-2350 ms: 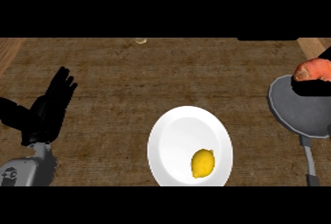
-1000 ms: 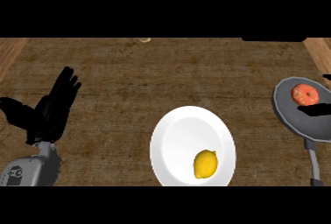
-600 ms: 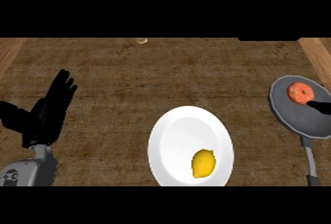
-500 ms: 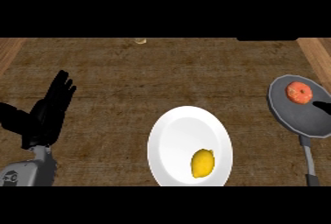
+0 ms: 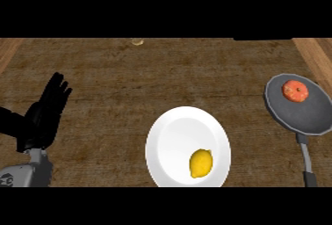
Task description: Pick the squash from the plate and place it in the pan
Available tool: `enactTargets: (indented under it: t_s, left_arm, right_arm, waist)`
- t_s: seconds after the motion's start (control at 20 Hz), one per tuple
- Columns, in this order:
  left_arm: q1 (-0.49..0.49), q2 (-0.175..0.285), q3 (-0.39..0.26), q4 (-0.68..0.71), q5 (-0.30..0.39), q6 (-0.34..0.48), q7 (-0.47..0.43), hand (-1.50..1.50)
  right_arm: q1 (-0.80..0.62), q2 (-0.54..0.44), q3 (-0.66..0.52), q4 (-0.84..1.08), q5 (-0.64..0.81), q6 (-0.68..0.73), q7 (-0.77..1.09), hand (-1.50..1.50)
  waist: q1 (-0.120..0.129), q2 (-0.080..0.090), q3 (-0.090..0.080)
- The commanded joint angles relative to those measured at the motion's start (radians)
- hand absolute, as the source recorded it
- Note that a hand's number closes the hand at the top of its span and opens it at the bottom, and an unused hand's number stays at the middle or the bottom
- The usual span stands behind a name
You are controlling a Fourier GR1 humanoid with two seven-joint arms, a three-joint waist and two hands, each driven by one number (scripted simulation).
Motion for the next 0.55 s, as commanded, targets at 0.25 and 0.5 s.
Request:
enactTargets:
  t_s: [0.25, 0.5]
  left_arm:
    - [0.010, -0.023, -0.026, -0.055, -0.025, 0.012, 0.030, 0.00]
    - [-0.046, -0.026, -0.008, 0.046, -0.020, -0.009, 0.001, 0.00]
  right_arm:
    - [0.322, 0.039, -0.073, -0.229, -0.167, 0.211, -0.066, -1.50]
    - [0.390, 0.110, -0.051, -0.424, -0.195, 0.171, 0.052, -1.50]
  waist:
    - [0.019, 0.004, 0.000]
    - [0.020, 0.005, 0.000]
